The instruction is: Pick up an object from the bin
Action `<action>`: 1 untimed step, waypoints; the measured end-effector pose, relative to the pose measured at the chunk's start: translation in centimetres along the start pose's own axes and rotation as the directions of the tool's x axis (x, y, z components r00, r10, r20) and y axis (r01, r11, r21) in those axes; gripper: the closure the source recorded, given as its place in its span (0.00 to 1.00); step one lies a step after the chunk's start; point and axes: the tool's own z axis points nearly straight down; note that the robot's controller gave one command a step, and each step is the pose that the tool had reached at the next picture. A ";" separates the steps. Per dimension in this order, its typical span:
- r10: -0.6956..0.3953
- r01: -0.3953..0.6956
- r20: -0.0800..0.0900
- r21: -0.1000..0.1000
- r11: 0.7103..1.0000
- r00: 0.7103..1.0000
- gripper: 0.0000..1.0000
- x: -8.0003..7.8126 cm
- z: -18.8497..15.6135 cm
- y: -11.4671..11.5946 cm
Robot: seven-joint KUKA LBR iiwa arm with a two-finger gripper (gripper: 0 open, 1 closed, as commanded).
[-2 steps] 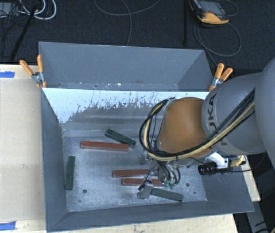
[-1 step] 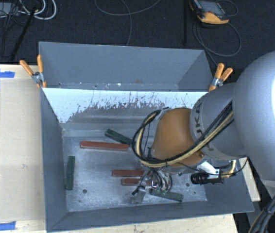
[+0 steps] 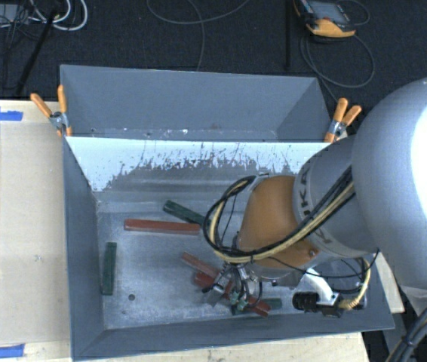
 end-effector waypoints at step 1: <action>0.001 -0.001 0.000 0.000 1.000 1.000 1.00 0.0 0.0 0.0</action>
Offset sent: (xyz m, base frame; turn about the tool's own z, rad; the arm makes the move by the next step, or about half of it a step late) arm 0.0000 0.0000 0.0610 0.0000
